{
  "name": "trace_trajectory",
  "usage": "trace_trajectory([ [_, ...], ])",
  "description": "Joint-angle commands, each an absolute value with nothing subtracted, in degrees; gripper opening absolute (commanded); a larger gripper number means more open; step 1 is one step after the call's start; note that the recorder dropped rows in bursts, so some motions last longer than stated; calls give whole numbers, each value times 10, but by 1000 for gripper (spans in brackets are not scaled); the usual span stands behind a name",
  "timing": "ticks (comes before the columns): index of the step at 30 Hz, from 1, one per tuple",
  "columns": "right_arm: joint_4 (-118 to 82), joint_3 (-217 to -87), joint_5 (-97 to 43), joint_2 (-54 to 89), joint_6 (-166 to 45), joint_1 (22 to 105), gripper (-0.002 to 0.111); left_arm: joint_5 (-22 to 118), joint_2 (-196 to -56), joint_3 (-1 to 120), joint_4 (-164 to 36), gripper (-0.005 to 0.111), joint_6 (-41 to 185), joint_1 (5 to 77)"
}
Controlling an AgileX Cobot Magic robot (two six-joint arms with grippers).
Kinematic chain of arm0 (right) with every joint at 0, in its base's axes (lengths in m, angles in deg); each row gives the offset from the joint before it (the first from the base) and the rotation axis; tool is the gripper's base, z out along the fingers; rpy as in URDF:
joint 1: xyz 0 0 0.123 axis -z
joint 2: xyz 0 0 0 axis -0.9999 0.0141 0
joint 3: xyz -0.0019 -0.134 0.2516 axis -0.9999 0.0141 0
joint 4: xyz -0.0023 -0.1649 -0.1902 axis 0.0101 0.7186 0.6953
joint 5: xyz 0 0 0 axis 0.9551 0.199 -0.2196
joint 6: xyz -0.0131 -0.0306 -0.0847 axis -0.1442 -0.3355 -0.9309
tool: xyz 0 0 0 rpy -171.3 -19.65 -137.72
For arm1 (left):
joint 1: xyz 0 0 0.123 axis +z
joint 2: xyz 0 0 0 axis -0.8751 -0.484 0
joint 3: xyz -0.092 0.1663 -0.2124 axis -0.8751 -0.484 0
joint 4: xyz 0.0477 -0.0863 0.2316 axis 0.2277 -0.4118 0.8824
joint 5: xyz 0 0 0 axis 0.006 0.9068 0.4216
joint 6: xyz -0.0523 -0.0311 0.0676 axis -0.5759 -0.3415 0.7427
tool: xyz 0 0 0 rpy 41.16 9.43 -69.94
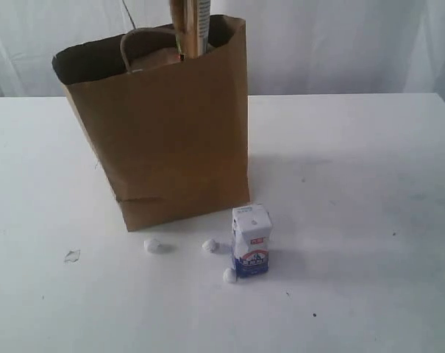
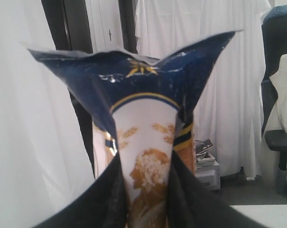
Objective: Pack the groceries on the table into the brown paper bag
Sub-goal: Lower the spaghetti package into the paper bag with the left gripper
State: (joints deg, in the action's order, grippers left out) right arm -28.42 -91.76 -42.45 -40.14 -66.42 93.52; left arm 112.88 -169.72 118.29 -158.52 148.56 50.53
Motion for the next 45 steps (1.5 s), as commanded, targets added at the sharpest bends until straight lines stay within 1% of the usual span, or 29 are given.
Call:
trace_trajectory([
  [1, -285, -916, -418, -399, -666, 938, 0, 1183, -1695, 1196, -1636, 0, 1472, 506],
  [8, -285, -916, -418, -399, -666, 938, 0, 1183, -1714, 1196, -1636, 0, 1469, 501],
  [15, -285, -916, -418, -399, -666, 938, 0, 1183, -1712, 1196, -1636, 0, 1407, 503],
  [27, -285, -916, -418, -399, -666, 938, 0, 1183, -1681, 1196, -1636, 0, 1373, 558],
  [34, -285, -916, -418, -399, -666, 938, 0, 1183, -1679, 1196, -1636, 0, 1356, 566],
  [39, -285, -916, -418, -399, -666, 938, 0, 1183, -1679, 1196, -1596, 0, 1348, 567],
  [45, -285, -916, -418, -399, -666, 938, 0, 1183, -1668, 1196, -1568, 0, 1324, 592],
])
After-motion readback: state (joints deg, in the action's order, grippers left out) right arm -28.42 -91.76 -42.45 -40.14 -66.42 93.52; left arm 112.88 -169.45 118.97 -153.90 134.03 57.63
